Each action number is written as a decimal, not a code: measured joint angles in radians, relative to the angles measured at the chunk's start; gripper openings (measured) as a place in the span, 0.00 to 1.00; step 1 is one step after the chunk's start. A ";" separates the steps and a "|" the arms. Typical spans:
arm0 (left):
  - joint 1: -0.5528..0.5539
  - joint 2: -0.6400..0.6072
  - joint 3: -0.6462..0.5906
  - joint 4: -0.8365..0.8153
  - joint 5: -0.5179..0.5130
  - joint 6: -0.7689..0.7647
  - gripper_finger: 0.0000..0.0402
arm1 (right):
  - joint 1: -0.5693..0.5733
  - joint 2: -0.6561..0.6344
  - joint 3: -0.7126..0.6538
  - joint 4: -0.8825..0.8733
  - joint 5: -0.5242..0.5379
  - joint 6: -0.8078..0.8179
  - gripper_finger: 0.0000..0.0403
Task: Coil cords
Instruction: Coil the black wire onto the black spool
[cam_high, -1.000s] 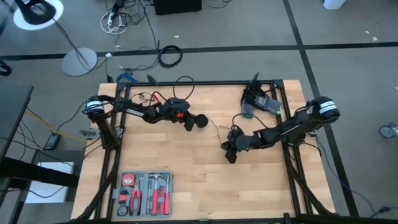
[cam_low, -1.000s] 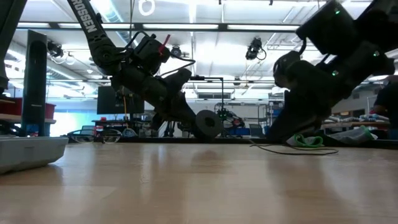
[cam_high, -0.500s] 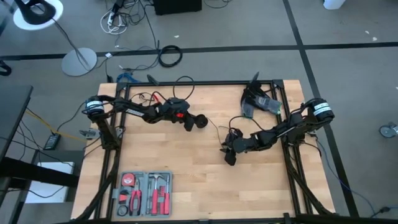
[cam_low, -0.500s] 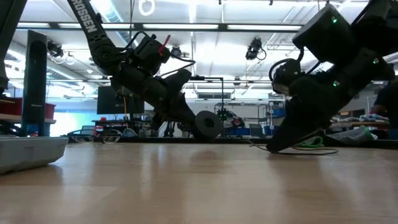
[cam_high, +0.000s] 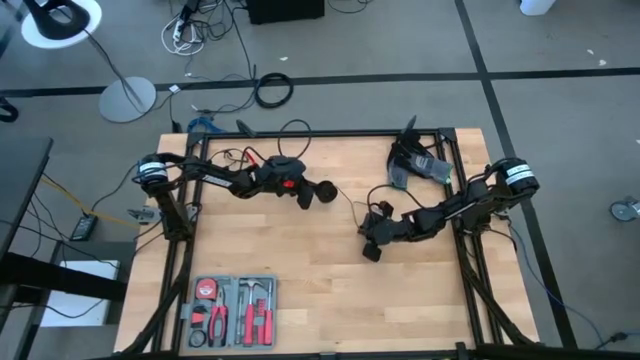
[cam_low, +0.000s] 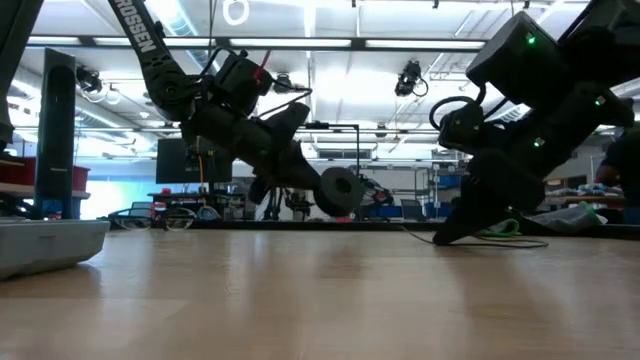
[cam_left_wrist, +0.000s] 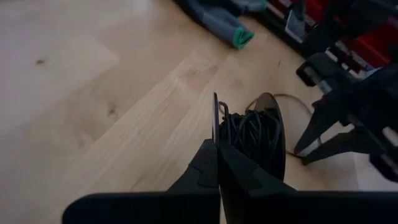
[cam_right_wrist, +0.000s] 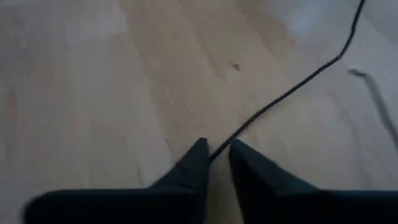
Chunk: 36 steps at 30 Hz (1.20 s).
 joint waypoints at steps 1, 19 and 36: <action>0.000 0.000 0.000 0.013 0.000 0.000 0.00 | -0.002 0.000 0.005 -0.012 0.002 -0.001 0.09; 0.001 0.000 0.000 0.071 0.000 -0.005 0.00 | -0.088 0.006 0.223 -0.061 -0.104 -0.115 0.00; 0.000 0.000 0.000 -0.011 -0.020 0.005 0.00 | -0.256 0.193 0.567 -0.151 -0.287 -0.394 0.00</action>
